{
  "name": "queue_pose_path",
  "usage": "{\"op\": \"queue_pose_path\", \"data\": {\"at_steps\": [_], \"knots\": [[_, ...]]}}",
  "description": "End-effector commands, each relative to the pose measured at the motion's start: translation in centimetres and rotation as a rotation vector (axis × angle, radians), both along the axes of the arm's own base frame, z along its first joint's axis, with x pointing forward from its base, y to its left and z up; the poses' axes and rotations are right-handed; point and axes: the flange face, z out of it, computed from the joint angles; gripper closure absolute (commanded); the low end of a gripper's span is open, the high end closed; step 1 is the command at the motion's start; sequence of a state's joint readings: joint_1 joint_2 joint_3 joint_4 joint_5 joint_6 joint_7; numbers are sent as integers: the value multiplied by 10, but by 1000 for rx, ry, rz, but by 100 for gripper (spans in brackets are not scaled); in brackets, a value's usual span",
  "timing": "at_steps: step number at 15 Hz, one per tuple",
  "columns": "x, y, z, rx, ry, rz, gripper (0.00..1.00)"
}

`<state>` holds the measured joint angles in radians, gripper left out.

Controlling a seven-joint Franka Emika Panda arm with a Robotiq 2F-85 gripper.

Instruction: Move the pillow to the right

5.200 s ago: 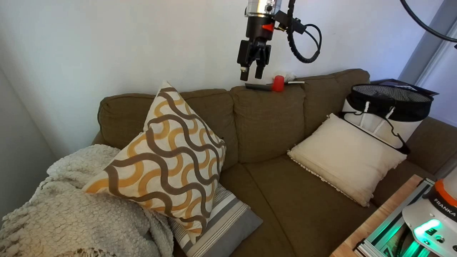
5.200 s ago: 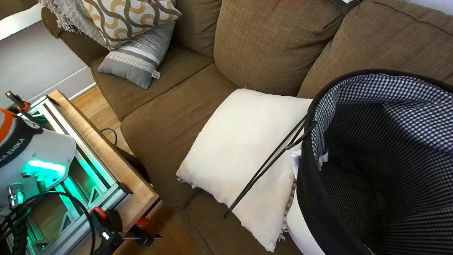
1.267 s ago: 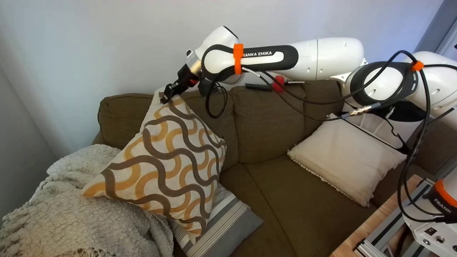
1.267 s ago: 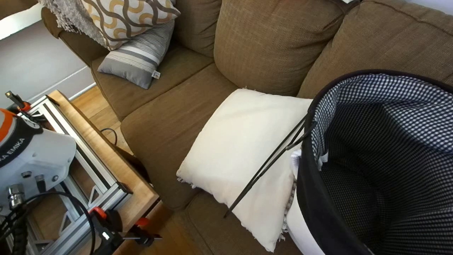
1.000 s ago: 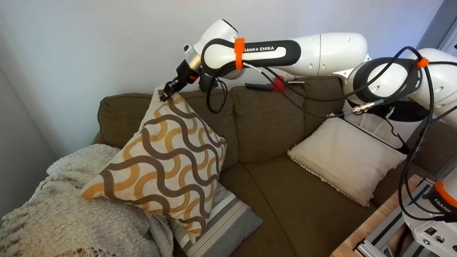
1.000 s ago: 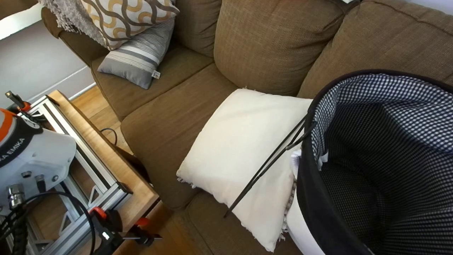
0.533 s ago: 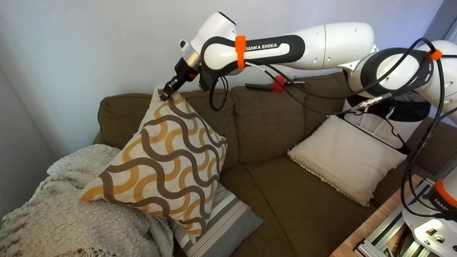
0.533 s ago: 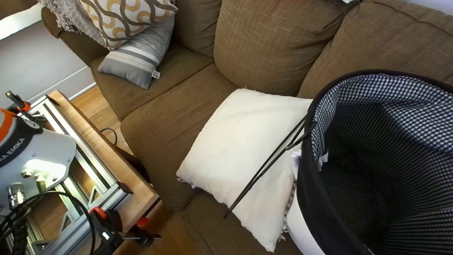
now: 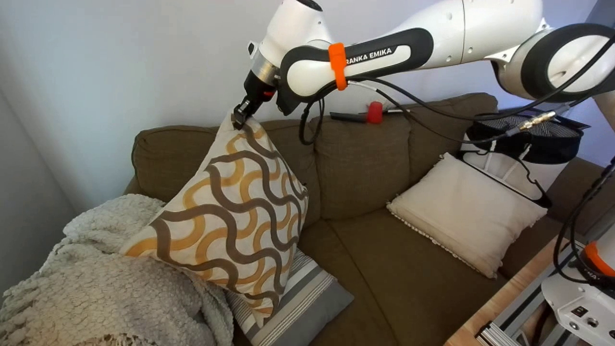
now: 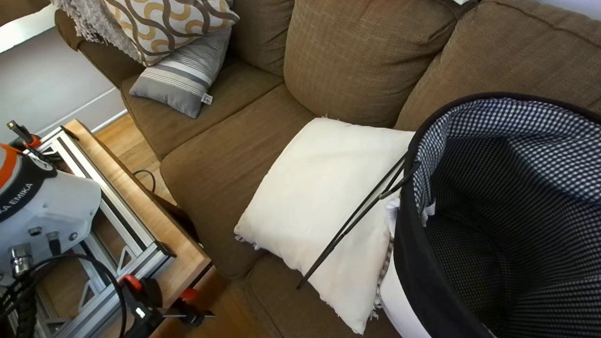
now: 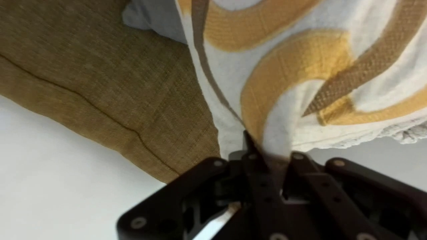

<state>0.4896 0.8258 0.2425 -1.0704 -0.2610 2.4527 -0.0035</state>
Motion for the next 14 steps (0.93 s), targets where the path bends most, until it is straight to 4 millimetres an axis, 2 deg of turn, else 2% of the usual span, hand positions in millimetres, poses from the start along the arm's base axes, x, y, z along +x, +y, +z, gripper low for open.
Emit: {"op": "queue_pose_path", "data": {"at_steps": [1, 7, 8, 10, 12, 13, 14], "knots": [[-32, -31, 38, -92, -22, -178, 97], [-96, -54, 63, -100, -66, -457, 97], [-68, -28, 33, -105, -10, -373, 88], [-86, -34, 40, -103, -23, -424, 88], [-92, -39, 43, -104, -21, -438, 88], [-92, -41, 42, -106, -20, -441, 97], [-96, -54, 42, -131, -15, -468, 97]]}}
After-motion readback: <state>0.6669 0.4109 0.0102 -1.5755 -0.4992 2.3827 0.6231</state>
